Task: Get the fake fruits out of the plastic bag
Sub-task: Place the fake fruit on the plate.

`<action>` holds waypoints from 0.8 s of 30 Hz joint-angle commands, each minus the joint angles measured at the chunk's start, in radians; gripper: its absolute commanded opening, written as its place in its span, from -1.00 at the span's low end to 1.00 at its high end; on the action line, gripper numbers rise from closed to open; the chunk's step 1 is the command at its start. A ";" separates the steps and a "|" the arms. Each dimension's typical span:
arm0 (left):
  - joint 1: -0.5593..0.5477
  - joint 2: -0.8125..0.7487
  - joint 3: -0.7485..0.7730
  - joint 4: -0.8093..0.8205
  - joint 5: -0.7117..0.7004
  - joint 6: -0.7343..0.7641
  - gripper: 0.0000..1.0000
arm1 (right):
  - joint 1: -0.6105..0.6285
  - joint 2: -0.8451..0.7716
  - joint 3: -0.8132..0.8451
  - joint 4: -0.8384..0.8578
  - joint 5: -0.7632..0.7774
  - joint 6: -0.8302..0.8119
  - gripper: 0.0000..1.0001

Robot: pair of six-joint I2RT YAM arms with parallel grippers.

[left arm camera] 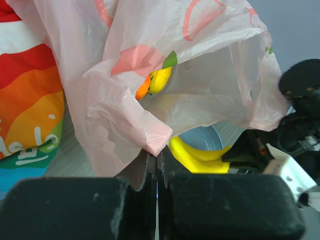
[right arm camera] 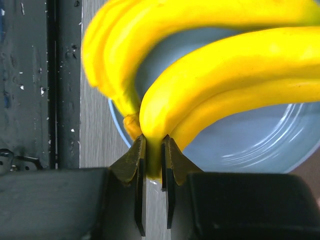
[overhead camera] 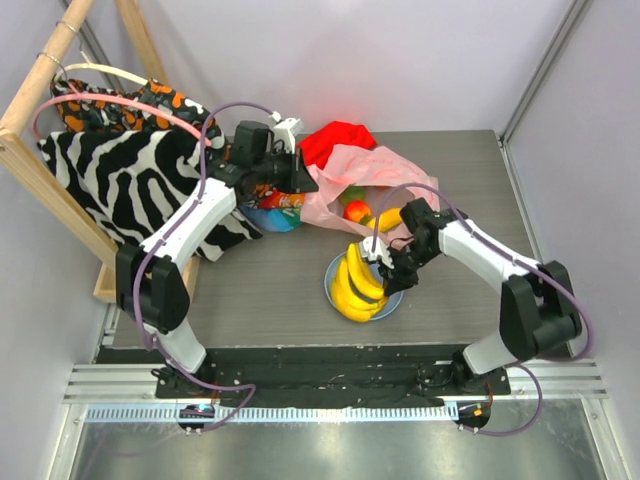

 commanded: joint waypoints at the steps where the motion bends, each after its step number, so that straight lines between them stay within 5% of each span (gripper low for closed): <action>1: -0.003 0.012 0.036 0.002 -0.003 0.025 -0.99 | -0.016 0.113 0.059 -0.078 -0.069 0.020 -0.64; 7: -0.005 0.027 0.049 0.013 0.002 0.017 -0.99 | -0.033 0.192 0.091 -0.142 -0.129 0.016 -0.53; 11: -0.005 0.034 0.054 0.021 0.005 0.010 -0.99 | -0.034 0.228 0.115 -0.167 -0.132 0.037 -0.10; 15: -0.005 0.033 0.059 0.036 0.017 -0.006 -0.99 | -0.065 0.216 0.177 -0.233 -0.085 0.053 0.88; 20: -0.003 0.031 0.059 0.051 0.028 -0.026 -0.99 | -0.066 0.162 0.240 -0.251 -0.077 0.125 0.99; 24: -0.003 0.022 0.056 0.056 0.026 -0.042 -0.99 | -0.063 0.169 0.252 -0.064 -0.041 0.471 0.99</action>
